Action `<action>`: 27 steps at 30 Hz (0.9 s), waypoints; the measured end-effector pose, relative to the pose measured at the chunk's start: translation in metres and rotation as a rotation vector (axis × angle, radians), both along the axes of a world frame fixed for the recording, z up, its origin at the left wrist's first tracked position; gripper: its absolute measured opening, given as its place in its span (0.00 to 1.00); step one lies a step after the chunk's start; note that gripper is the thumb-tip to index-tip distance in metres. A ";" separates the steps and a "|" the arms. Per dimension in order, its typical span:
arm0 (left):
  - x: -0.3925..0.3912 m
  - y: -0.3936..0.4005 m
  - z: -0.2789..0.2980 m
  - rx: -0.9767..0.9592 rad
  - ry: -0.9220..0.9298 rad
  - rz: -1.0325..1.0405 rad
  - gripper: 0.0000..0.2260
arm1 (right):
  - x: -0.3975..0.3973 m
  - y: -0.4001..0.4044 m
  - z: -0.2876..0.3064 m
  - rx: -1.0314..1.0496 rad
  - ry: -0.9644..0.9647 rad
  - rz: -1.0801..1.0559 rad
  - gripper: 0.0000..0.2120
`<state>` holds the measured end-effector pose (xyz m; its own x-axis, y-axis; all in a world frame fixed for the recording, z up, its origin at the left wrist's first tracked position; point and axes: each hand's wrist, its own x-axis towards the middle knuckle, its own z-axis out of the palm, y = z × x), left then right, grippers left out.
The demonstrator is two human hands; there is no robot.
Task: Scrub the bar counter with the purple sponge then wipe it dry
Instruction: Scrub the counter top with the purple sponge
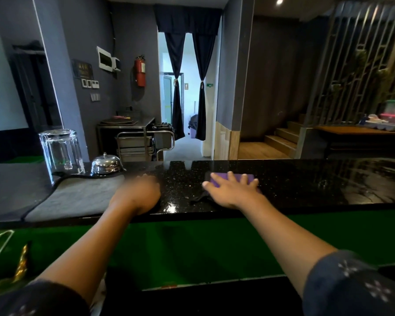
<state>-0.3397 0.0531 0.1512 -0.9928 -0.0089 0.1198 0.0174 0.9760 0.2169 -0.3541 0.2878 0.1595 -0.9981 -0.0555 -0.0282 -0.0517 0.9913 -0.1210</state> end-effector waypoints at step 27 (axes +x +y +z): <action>0.018 0.042 0.021 -0.150 0.168 -0.086 0.25 | 0.009 0.098 -0.004 -0.067 0.003 0.116 0.32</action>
<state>-0.3220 0.0952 0.1718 -0.9551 0.1055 0.2769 0.1258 0.9904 0.0568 -0.3451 0.3856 0.1556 -0.9850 -0.1718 -0.0177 -0.1656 0.9684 -0.1862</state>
